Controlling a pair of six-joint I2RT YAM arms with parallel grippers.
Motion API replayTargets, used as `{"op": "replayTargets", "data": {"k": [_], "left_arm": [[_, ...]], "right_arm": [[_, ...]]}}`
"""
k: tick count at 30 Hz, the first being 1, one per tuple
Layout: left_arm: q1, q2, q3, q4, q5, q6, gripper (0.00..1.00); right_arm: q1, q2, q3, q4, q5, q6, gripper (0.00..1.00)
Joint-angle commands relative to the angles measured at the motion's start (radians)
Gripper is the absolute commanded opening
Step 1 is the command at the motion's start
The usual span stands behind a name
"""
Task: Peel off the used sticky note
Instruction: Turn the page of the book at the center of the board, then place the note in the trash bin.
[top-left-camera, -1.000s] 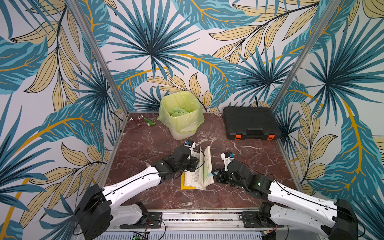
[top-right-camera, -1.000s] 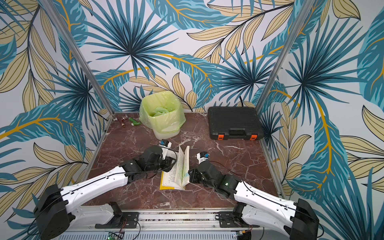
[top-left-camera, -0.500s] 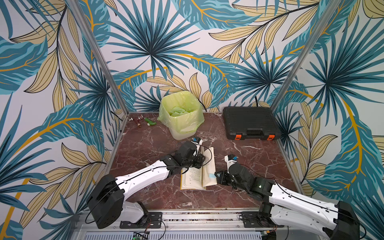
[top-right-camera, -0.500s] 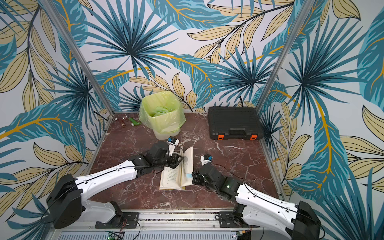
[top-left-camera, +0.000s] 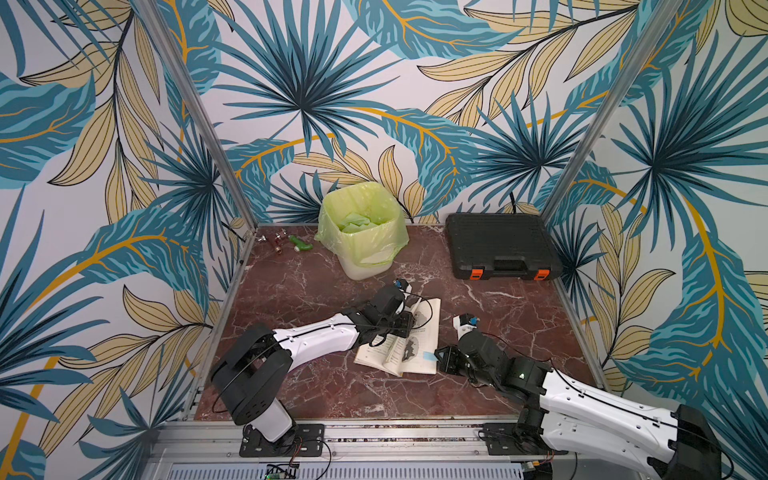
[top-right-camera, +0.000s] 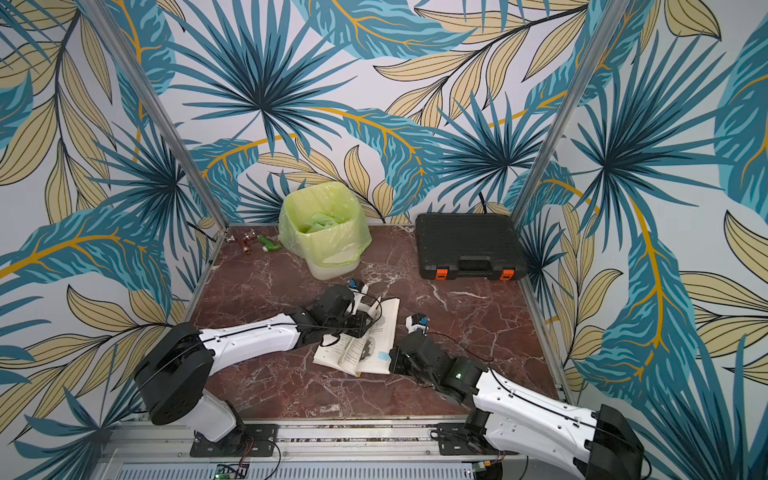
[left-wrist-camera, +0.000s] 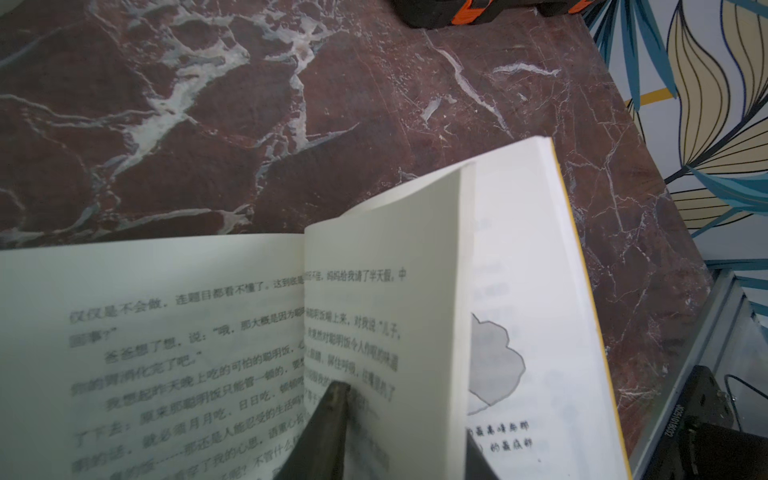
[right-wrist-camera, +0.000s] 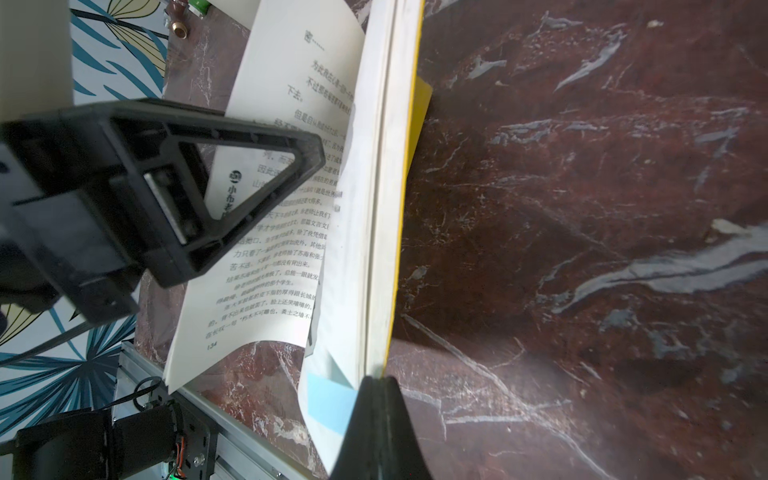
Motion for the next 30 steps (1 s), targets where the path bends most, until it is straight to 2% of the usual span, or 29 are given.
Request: {"op": "replayTargets", "data": {"k": [1,6,11,15,20,26,30], "left_arm": [[0.000,0.053,0.011,0.050,0.040,-0.011,0.33],[-0.009,0.071,0.004,0.064,0.049,-0.019,0.33],[-0.029,0.083,0.005,0.059,0.036,-0.012,0.33],[-0.059,0.102,0.022,0.035,0.008,0.015,0.33],[-0.068,0.123,0.026,0.044,0.011,0.017,0.33],[-0.068,0.153,0.033,0.072,0.019,0.023,0.33],[-0.066,0.166,0.031,0.089,0.021,0.023,0.33]], "right_arm": [[0.000,-0.011,-0.031,-0.036,0.010,-0.003,0.00],[-0.030,-0.084,-0.022,0.001,0.011,-0.051,0.00],[-0.154,-0.136,0.057,-0.045,-0.024,-0.163,0.00],[-0.242,-0.088,0.180,-0.051,-0.058,-0.296,0.00],[-0.321,0.079,0.402,-0.015,-0.111,-0.454,0.00],[-0.356,0.402,0.764,0.050,-0.291,-0.573,0.00],[-0.366,0.633,1.013,0.037,-0.412,-0.595,0.00]]}}
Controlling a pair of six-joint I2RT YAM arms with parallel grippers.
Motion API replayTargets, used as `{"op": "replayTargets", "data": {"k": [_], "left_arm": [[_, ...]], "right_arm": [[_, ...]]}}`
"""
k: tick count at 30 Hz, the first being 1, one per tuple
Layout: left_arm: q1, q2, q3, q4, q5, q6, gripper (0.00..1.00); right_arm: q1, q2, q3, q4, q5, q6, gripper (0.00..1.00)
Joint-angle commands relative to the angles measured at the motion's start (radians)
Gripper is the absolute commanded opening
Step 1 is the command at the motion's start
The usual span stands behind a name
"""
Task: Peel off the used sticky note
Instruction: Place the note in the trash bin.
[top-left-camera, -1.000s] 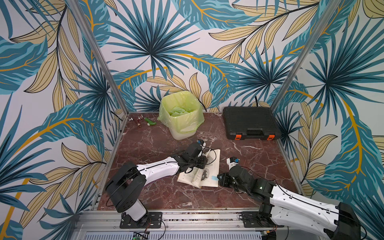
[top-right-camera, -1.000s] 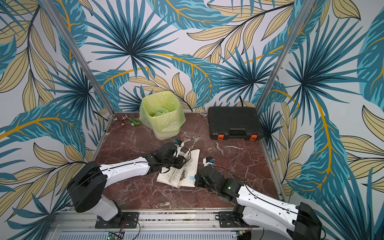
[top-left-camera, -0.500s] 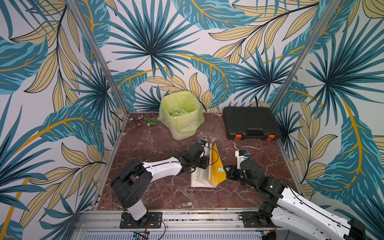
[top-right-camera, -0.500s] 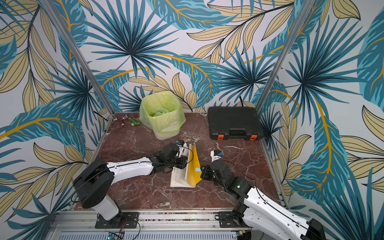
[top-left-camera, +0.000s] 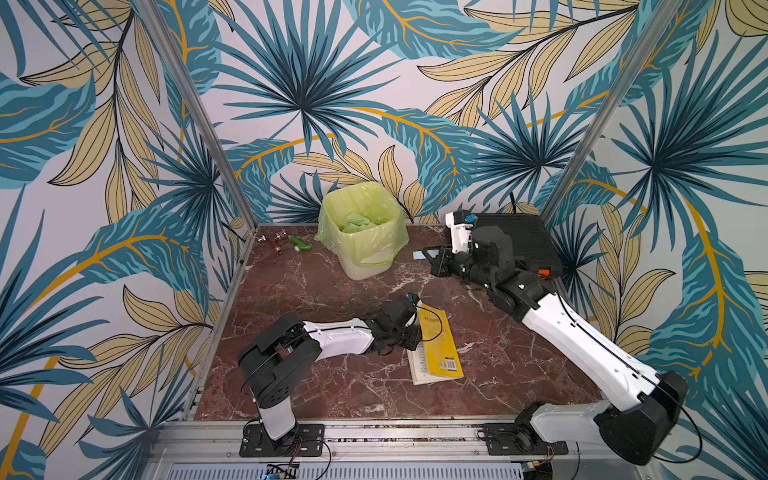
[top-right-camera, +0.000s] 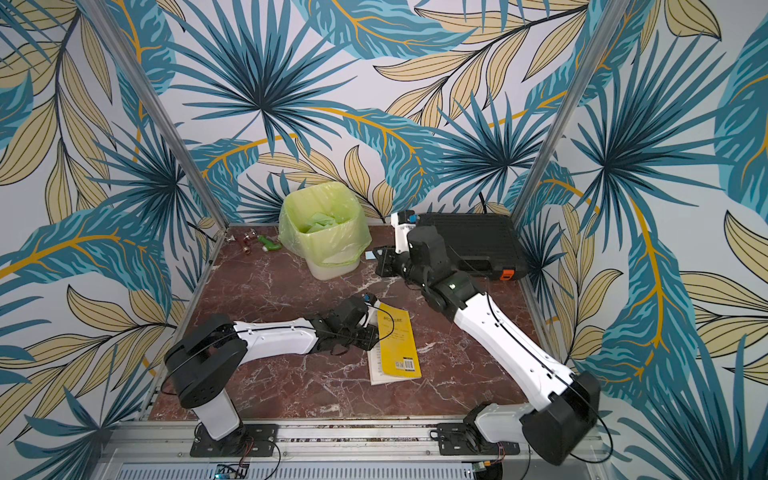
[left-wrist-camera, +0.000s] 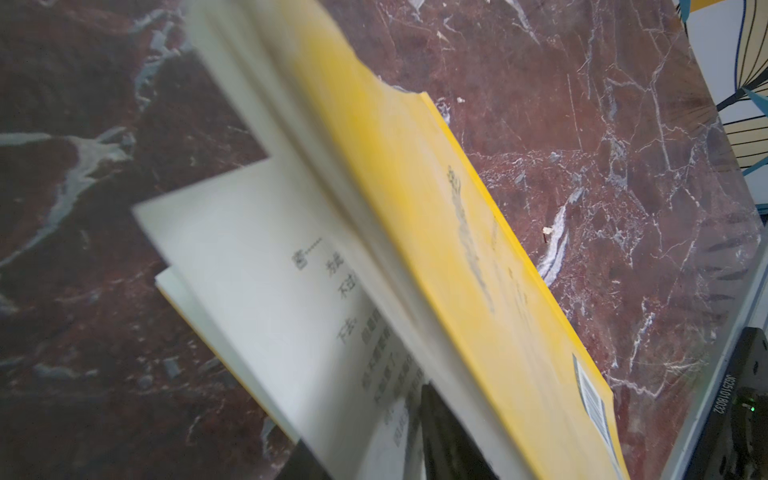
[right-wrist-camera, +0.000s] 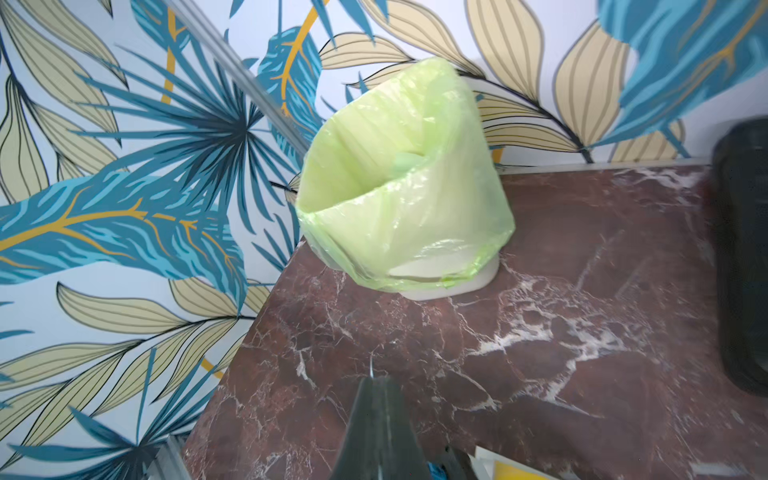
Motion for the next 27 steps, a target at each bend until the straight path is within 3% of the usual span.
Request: {"op": "replayTargets", "data": {"k": [1,10,12,15,18,22,27], "left_arm": [[0.001,0.017,0.022,0.050,0.008,0.016,0.31],[0.001,0.020,-0.007,0.098,0.003,-0.007,0.19],[0.001,0.020,-0.012,0.105,0.000,-0.011,0.16],[0.001,0.022,-0.014,0.111,-0.001,-0.014,0.08],[0.002,0.021,-0.011,0.111,-0.001,-0.014,0.00],[0.005,0.015,-0.001,0.096,0.002,-0.008,0.00],[0.018,-0.021,0.028,0.030,-0.009,-0.003,0.00]], "right_arm": [[-0.007,0.153,0.158,-0.004,-0.152,-0.065,0.00],[-0.016,0.631,0.736,-0.162,-0.195,-0.089,0.00],[-0.018,0.723,0.868,-0.222,-0.189,-0.098,0.10],[-0.024,0.799,0.982,-0.264,-0.183,-0.102,0.34],[-0.037,0.803,0.994,-0.256,-0.190,-0.089,0.51],[-0.048,0.741,0.964,-0.312,-0.183,-0.125,0.58],[-0.051,0.549,0.774,-0.366,-0.106,-0.184,0.64]]}}
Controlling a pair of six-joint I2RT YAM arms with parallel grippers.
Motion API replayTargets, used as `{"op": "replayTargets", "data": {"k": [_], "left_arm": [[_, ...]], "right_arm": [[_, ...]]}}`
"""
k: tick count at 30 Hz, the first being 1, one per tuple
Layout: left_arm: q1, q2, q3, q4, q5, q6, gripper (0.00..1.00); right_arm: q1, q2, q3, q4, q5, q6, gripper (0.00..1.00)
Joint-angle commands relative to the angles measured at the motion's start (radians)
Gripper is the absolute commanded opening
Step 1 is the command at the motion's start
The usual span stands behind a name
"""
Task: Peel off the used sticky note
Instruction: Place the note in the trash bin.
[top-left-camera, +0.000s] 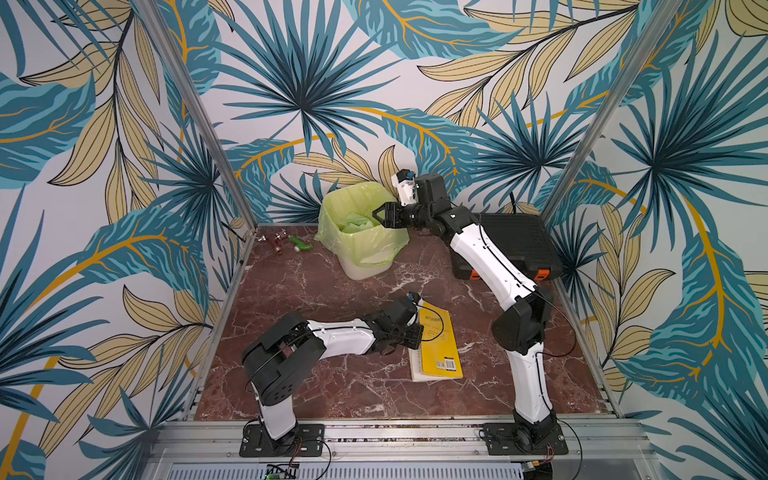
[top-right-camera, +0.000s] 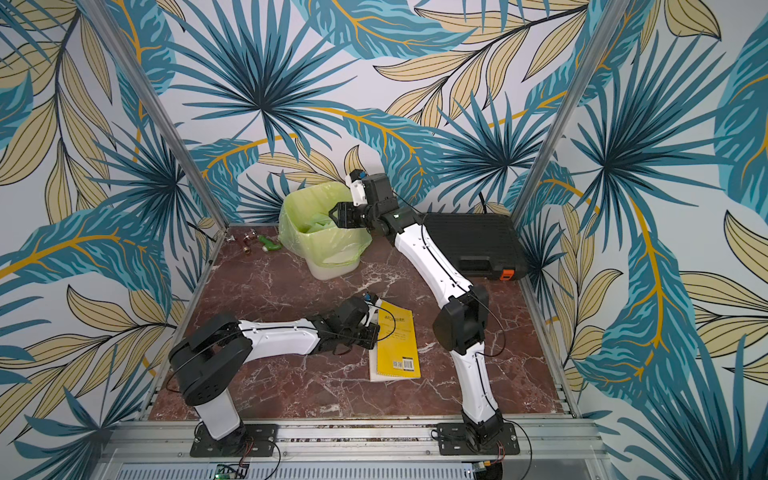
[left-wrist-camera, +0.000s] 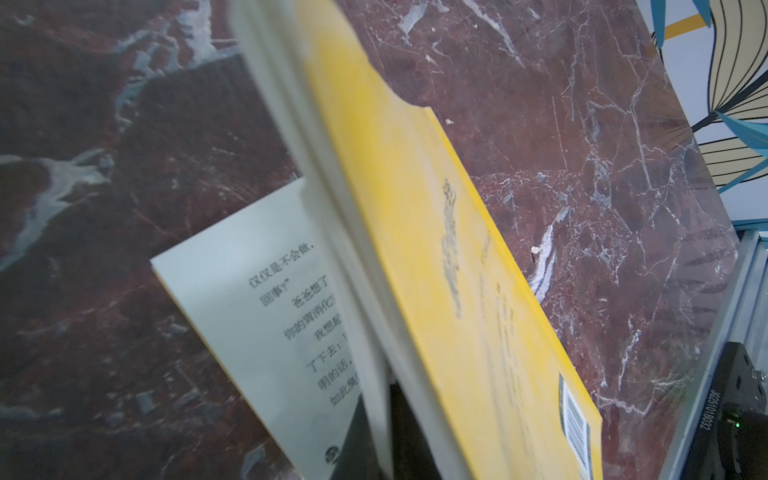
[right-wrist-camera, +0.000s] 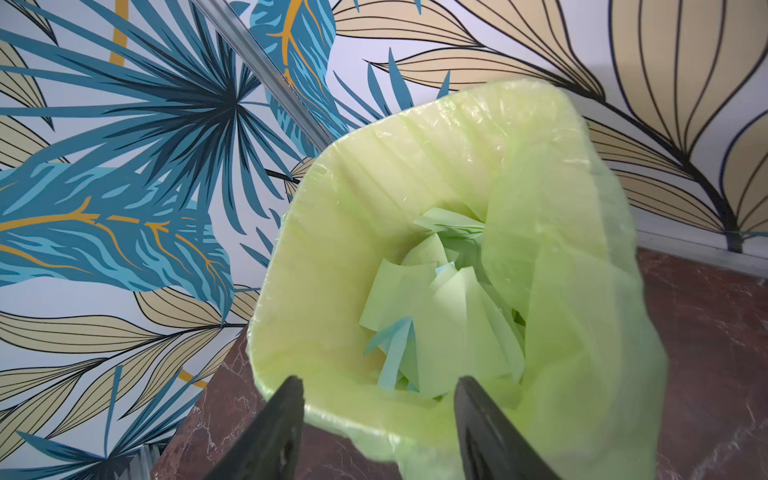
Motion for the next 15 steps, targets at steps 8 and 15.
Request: {"op": "replayTargets", "data": {"k": [8,15], "left_arm": [[0.050,-0.106,0.102,-0.192,-0.012,0.014,0.00],[0.108,-0.120,0.149,-0.313,0.039,0.005,0.00]], "right_arm": [[0.003,-0.528,-0.591,-0.016,0.191,-0.006,0.67],[0.054,-0.802,-0.940,-0.038,0.271,0.050,0.67]]}}
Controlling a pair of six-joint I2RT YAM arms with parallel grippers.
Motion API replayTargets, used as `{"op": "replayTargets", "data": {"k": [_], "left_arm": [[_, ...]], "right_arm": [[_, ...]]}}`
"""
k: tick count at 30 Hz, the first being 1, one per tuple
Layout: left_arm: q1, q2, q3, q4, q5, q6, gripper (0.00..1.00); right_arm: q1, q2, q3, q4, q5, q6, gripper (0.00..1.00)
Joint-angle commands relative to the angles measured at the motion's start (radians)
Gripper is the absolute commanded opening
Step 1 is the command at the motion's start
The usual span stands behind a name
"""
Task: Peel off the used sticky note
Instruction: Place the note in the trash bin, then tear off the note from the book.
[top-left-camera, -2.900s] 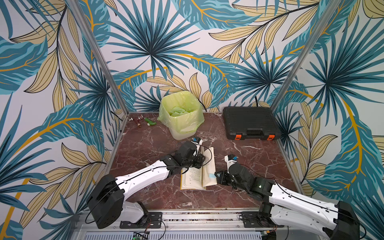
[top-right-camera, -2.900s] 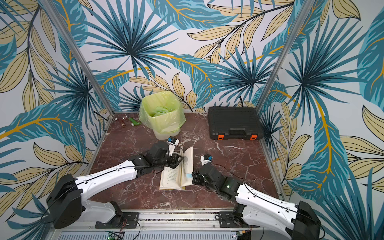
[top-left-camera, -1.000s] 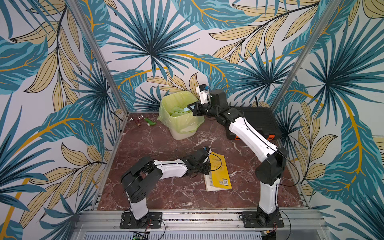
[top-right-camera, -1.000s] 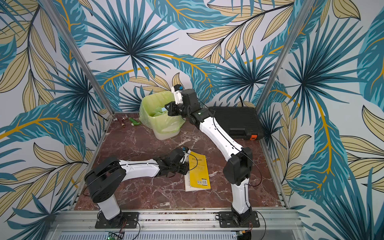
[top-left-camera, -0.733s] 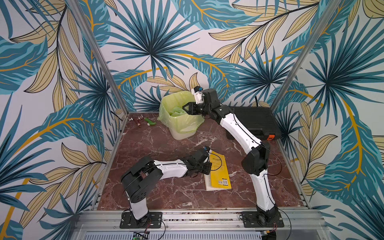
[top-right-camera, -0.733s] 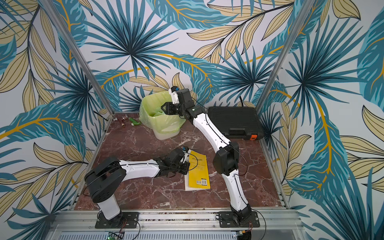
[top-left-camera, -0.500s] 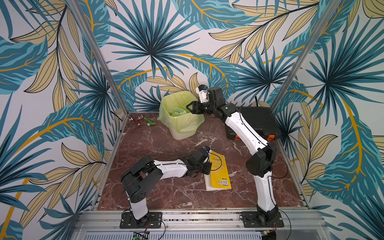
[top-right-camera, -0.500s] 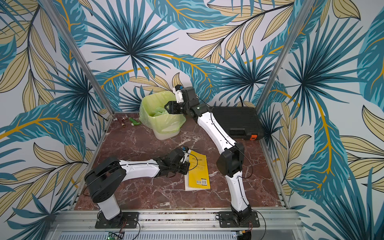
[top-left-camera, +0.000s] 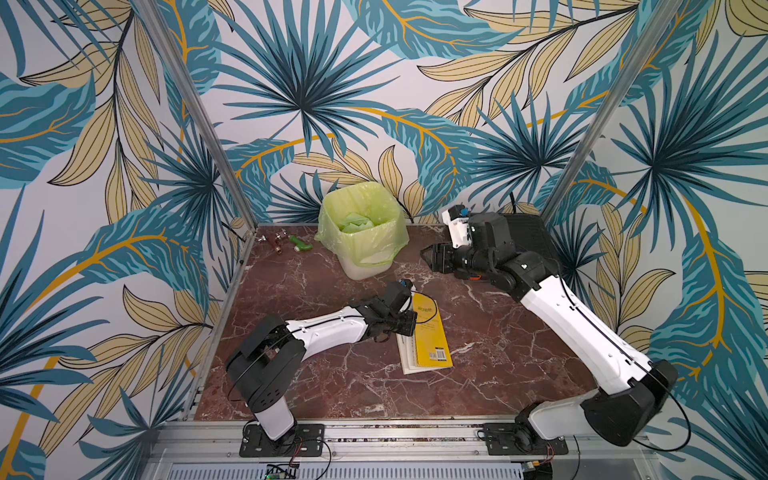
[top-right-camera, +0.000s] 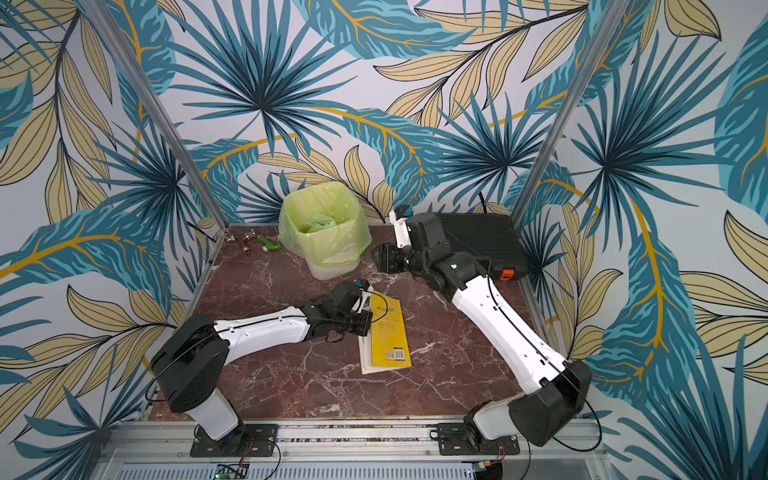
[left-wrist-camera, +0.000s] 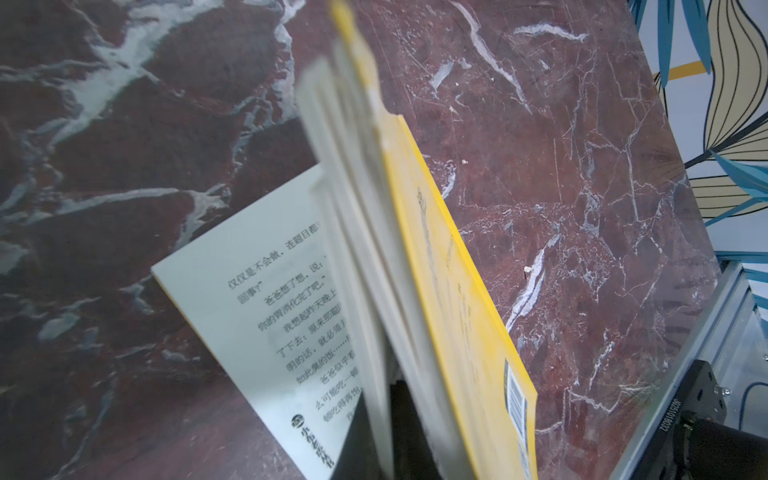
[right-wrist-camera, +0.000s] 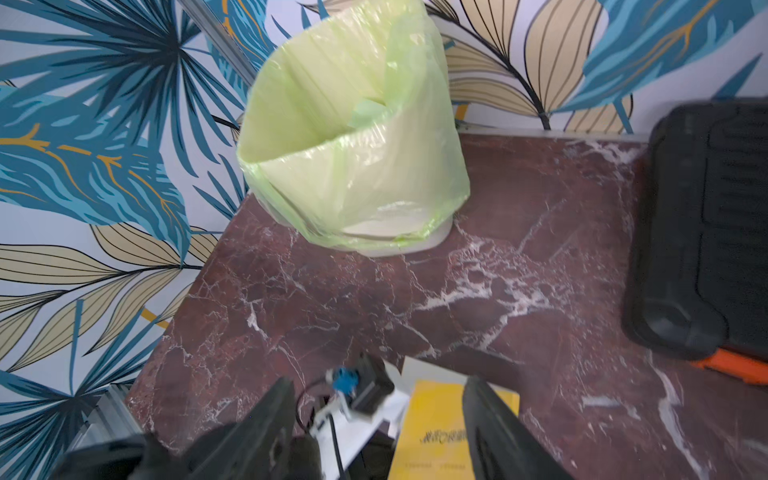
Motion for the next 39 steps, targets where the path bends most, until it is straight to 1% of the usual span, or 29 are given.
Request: {"op": "replayTargets", "data": {"k": [1,7,9,11,13,16,18,21,24,26,29,34,39], "left_arm": [[0.035,-0.029,0.042,-0.082,0.036,-0.001,0.00],[0.079,0.000,0.061,-0.086,0.171,-0.070,0.00],[0.083,0.011,0.061,-0.076,0.200,-0.096,0.00],[0.089,0.019,0.055,-0.064,0.229,-0.121,0.00],[0.094,0.025,0.047,-0.040,0.255,-0.145,0.00],[0.099,0.034,0.037,-0.018,0.279,-0.173,0.00],[0.102,0.039,0.034,-0.011,0.295,-0.188,0.00],[0.106,0.042,0.032,-0.010,0.312,-0.201,0.00],[0.112,0.038,0.028,-0.006,0.318,-0.212,0.00],[0.114,0.037,0.025,-0.001,0.326,-0.218,0.00],[0.115,0.035,0.024,0.005,0.331,-0.221,0.00],[0.118,0.037,0.019,0.014,0.336,-0.223,0.00],[0.122,0.036,0.014,0.023,0.341,-0.230,0.00]], "right_arm": [[0.055,-0.103,-0.149,-0.035,0.098,0.040,0.67],[0.190,-0.285,-0.380,-0.050,0.261,0.129,0.65],[0.257,-0.311,-0.439,-0.049,0.288,0.173,0.65],[0.348,-0.315,-0.490,-0.033,0.324,0.223,0.65],[0.433,-0.297,-0.538,-0.008,0.381,0.282,0.65],[0.566,-0.228,-0.542,0.008,0.502,0.329,0.71],[0.627,-0.158,-0.513,0.005,0.569,0.354,0.75],[0.686,-0.024,-0.458,-0.025,0.661,0.412,0.81],[0.731,0.111,-0.381,-0.075,0.746,0.448,0.85],[0.751,0.208,-0.300,-0.186,0.827,0.504,0.86],[0.768,0.291,-0.234,-0.252,0.876,0.544,0.86],[0.770,0.370,-0.198,-0.343,0.920,0.605,0.78],[0.770,0.403,-0.218,-0.334,0.897,0.616,0.71]]}}
